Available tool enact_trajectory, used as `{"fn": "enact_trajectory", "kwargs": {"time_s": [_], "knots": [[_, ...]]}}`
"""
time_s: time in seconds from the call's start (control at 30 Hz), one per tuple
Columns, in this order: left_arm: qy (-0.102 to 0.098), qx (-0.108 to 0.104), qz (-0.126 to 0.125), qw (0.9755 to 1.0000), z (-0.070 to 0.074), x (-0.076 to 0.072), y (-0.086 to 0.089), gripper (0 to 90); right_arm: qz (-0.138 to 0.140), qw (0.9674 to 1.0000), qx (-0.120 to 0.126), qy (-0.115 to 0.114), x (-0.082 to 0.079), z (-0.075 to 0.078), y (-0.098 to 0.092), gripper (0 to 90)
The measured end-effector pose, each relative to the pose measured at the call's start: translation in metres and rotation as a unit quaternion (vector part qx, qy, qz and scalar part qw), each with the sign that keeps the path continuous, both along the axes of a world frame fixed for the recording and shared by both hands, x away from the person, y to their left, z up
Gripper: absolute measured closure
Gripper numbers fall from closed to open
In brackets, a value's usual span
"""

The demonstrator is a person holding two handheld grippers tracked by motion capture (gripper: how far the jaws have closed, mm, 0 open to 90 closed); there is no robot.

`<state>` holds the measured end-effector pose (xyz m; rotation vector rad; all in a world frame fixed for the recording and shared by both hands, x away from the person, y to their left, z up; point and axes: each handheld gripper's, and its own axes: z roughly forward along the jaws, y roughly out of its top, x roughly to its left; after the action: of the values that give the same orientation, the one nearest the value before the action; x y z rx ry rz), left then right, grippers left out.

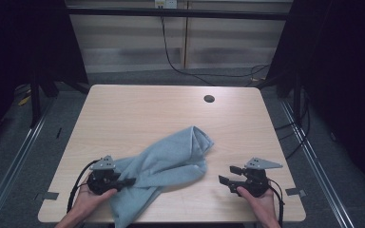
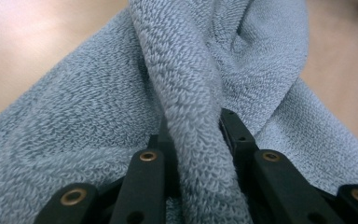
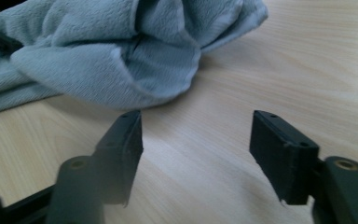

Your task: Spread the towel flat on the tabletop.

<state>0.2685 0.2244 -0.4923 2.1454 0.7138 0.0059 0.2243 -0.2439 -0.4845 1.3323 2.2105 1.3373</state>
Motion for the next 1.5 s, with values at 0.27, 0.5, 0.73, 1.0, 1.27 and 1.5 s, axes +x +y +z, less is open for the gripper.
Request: {"fn": "enact_trajectory", "kwargs": {"time_s": [0.27, 0.5, 0.73, 1.0, 1.27, 1.5], "knots": [[-0.025, -0.026, 0.028, 0.9989, 0.024, 0.011, -0.002, 47.6, 0.03, 0.9994, -0.004, -0.016, 0.021, 0.012, 0.031, 53.9], [-0.05, -0.093, 0.059, 0.9927, 0.049, 0.05, -0.037, 44.3, 0.045, 0.9984, -0.022, -0.025, 0.063, 0.017, 0.055, 48.6], [-0.041, -0.051, 0.006, 0.9978, 0.035, 0.059, -0.086, 37.4, 0.073, 0.9972, -0.009, 0.014, 0.081, -0.008, 0.077, 61.9], [-0.047, -0.005, -0.016, 0.9988, 0.015, 0.047, -0.099, 21.0, 0.083, 0.9965, 0.004, 0.008, 0.077, -0.006, 0.082, 86.4], [-0.042, -0.057, 0.016, 0.9974, 0.021, 0.05, -0.084, 71.6, 0.069, 0.9971, 0.031, 0.004, 0.077, 0.003, 0.073, 87.5], [-0.04, -0.132, 0.047, 0.9893, 0.041, 0.052, -0.066, 79.7, 0.039, 0.9989, 0.026, -0.008, 0.075, 0.02, 0.059, 87.8]]}}
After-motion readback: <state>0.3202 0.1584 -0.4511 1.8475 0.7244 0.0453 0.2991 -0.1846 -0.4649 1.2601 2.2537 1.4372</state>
